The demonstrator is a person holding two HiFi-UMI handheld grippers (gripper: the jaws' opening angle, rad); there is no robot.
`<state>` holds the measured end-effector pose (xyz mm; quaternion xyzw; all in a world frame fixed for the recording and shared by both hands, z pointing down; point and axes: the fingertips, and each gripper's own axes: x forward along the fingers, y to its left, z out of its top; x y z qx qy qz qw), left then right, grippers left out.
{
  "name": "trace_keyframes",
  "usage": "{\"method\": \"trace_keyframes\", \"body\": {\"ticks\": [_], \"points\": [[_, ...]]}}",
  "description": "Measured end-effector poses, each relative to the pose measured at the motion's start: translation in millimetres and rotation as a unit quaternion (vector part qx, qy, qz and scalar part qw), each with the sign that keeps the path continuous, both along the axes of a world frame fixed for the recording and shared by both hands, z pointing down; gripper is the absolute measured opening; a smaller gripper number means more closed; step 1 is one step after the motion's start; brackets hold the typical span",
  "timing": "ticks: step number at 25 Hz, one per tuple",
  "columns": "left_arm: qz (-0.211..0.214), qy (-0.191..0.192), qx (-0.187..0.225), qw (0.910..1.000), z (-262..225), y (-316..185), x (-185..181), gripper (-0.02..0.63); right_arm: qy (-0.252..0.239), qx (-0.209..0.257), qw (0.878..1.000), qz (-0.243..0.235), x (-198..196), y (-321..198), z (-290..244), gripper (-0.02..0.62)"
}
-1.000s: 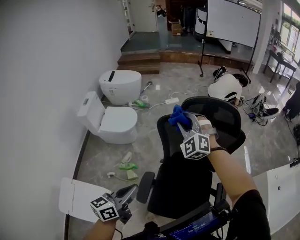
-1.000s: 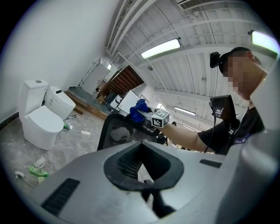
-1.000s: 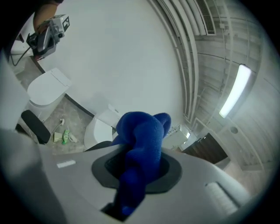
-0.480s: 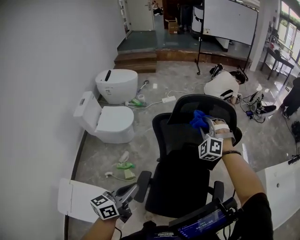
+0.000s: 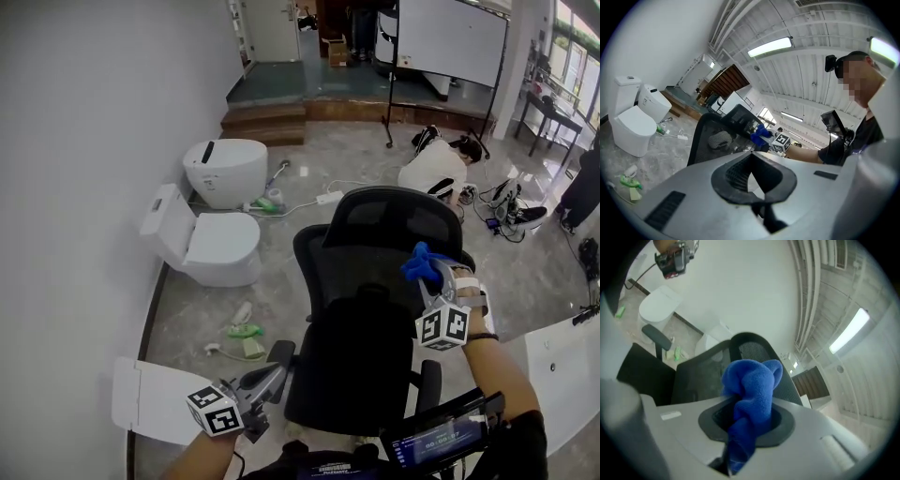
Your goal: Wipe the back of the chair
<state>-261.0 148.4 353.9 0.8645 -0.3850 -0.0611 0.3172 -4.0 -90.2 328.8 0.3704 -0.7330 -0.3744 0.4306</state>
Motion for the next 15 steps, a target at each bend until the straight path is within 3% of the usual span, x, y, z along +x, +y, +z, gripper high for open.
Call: {"method": "trace_keyframes", "body": {"ticks": [5,8,11,15], "points": [[-0.018,-0.001,-0.009,0.9998,10.0,10.6,-17.8,0.003,-0.029,0.008,0.991,-0.129,-148.9,28.1,19.2,0.078],[-0.040,-0.002,-0.022,0.9989,17.0,21.9,-48.4,0.003,-0.018,0.022,0.985,-0.169,-235.3,27.5,44.2,0.078],[-0.069,-0.003,-0.041,0.9968,28.0,36.5,-83.4,0.003,-0.014,0.034,0.986,-0.162,-292.2,4.9,71.5,0.078],[-0.095,-0.009,-0.068,0.9931,50.5,55.9,-123.8,0.003,-0.084,0.012,0.993,-0.078,-306.4,-50.2,99.6,0.078]]}}
